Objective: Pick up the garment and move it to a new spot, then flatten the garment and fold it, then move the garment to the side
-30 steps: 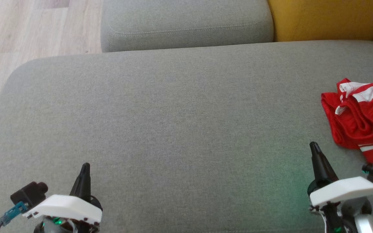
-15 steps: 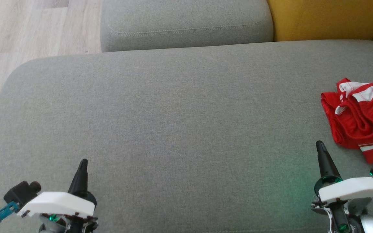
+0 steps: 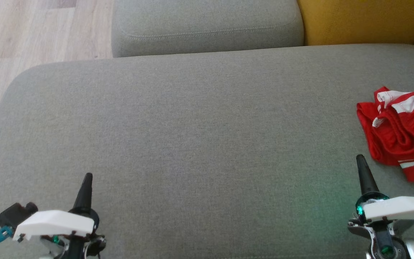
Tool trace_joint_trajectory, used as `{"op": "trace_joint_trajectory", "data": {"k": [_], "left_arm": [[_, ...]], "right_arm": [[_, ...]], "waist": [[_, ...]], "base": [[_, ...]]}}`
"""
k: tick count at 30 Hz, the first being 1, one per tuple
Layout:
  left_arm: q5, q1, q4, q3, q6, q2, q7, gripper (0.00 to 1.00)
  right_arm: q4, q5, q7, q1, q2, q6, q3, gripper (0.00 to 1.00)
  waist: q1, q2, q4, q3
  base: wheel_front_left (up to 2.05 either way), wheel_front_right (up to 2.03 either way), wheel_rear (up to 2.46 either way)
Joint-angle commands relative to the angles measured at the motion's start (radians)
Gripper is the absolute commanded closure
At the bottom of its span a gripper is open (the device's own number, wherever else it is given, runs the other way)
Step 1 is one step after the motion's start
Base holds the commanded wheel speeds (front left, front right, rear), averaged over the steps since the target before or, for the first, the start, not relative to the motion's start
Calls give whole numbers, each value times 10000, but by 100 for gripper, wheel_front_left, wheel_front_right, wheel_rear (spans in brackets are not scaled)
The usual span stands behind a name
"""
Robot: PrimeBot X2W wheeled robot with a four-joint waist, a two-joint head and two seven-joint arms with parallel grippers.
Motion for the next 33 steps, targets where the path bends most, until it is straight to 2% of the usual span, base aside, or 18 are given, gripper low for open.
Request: {"op": "trace_joint_trajectory", "data": {"k": [1, 33], "left_arm": [[-273, -592, -240, 364, -124, 59, 56, 100], [-3647, -1128, 263, 1362, -971, -336, 787, 100]], "right_arm": [[-276, 319, -90, -606, -162, -6, 64, 100], [265, 3988, -80, -974, -157, -8, -294, 100]], "waist": [[0, 0, 0, 1], [0, 0, -7, 31]], "base": [[0, 0, 0], [0, 0, 0]]}}
